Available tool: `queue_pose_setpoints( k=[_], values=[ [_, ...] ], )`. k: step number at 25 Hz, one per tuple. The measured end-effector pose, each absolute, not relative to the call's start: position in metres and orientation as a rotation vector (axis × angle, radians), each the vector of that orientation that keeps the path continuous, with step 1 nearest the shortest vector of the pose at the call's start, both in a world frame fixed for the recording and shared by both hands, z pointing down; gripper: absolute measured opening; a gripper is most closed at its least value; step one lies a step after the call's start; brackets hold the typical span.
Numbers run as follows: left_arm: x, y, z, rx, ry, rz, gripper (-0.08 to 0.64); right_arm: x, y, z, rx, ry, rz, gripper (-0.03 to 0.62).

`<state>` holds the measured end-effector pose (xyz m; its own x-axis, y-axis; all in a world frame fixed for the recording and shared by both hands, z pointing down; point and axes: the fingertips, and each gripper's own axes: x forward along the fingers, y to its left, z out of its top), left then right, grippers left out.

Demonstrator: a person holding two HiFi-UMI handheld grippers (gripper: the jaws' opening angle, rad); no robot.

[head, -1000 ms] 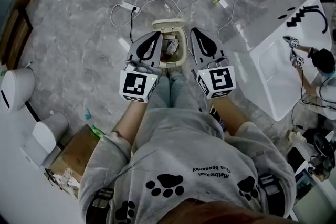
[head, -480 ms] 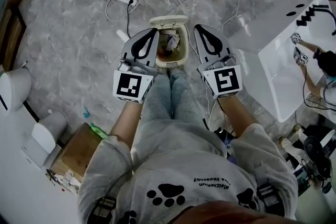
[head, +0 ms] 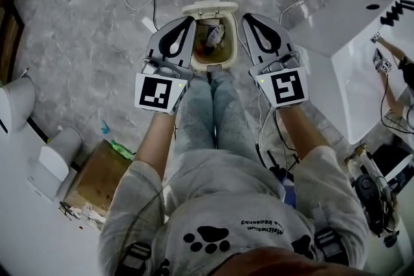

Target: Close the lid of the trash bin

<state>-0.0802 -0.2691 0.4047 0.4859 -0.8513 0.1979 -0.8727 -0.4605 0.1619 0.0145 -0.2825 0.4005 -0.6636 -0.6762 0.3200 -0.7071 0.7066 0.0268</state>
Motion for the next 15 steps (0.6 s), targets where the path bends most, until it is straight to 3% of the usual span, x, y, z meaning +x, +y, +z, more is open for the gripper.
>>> queue_pose_setpoints(
  k=[15],
  values=[
    [-0.085,-0.294,0.484,2.525,-1.377,0.267,0.020,0.004,-0.309,0.478,0.968,-2.556,0.208,0.032]
  ],
)
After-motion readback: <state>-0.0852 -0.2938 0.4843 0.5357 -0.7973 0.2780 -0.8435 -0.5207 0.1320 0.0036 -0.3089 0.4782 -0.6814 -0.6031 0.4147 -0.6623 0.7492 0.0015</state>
